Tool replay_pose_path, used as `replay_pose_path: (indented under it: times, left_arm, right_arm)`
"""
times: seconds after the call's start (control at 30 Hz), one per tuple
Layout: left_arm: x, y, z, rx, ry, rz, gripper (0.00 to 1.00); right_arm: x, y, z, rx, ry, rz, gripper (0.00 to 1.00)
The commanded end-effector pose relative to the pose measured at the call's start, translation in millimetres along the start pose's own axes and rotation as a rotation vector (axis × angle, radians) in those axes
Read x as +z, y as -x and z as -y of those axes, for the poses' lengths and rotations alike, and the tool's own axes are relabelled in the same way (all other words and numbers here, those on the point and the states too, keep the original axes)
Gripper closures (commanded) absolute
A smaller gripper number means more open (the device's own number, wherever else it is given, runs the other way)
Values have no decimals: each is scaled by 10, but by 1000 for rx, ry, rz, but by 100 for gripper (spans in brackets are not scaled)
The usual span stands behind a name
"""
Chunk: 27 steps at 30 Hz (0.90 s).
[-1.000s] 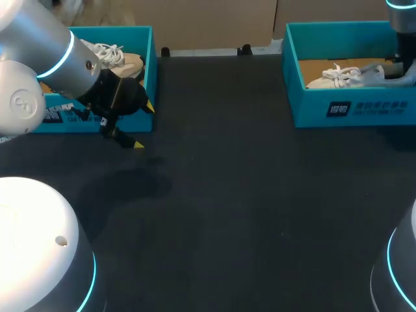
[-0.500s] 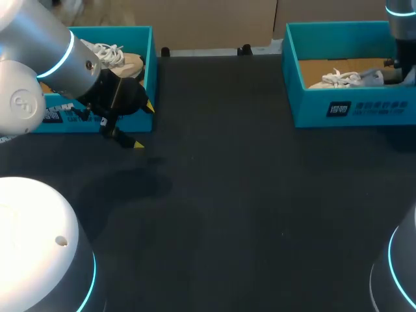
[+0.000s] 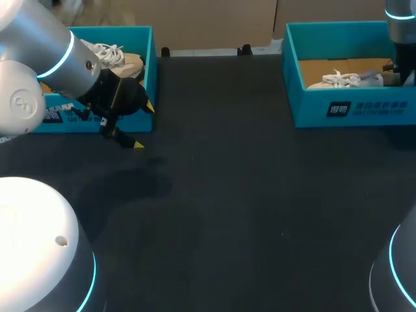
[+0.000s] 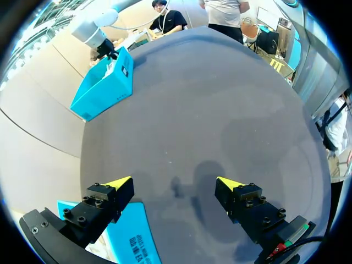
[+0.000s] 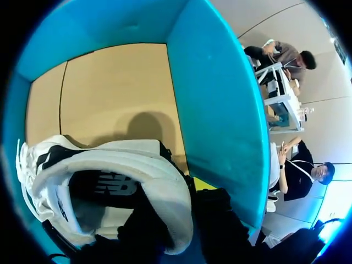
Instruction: Take the shoe out of the shoebox, open the shoe tongue, remove and reinsert the insole, then place the shoe into the shoebox
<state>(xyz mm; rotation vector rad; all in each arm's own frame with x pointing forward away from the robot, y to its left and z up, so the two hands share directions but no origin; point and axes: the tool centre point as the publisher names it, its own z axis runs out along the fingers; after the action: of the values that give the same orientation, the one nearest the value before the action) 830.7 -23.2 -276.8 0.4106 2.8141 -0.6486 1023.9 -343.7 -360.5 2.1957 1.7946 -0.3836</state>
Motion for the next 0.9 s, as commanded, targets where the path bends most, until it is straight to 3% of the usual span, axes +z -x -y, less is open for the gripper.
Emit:
replay_pose_path:
  times: [0.03, 0.33, 0.67, 0.9]
  left_arm:
    - [-2, -4, 2, 0, 2, 0, 0]
    - [-2, -4, 2, 0, 2, 0, 0]
    - [-2, -4, 2, 0, 2, 0, 0]
    - [-2, -4, 2, 0, 2, 0, 0]
  right_arm:
    - [-6, -6, -20, 1, 2, -1, 68]
    - [-71, -17, -14, -11, 11, -6, 65]
    - [-224, -20, 62, -40, 21, -33, 50]
    - [-408, 52, 82, -48, 45, -51, 21]
